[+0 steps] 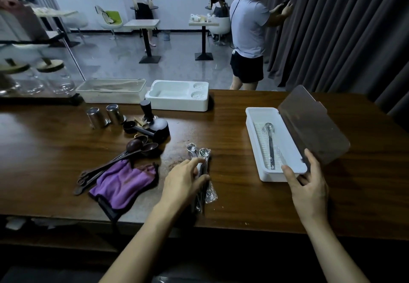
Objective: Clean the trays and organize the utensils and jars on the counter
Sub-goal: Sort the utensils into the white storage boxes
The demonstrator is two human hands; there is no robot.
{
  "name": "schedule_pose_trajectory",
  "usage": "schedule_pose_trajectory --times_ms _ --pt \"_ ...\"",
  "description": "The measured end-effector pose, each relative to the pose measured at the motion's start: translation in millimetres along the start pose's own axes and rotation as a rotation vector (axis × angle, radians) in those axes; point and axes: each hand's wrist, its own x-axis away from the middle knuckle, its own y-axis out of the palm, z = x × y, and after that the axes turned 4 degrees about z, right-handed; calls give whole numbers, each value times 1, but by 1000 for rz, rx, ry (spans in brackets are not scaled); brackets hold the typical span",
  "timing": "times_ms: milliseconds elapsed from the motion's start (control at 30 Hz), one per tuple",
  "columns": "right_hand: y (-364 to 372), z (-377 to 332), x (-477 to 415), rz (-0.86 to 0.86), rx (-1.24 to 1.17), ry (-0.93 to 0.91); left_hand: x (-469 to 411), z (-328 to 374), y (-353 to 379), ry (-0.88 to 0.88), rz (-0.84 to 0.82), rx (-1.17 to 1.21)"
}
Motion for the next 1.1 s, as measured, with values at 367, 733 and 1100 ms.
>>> schedule_pose_trajectory --times_ms 367,733,1100 --pt "0 3 -1 3 4 1 -13 3 -9 -127 -25 115" --pt "0 4 0 4 9 1 -59 43 5 -152 25 721" --pt "-2 1 0 -2 21 2 -123 145 58 133 -11 379"
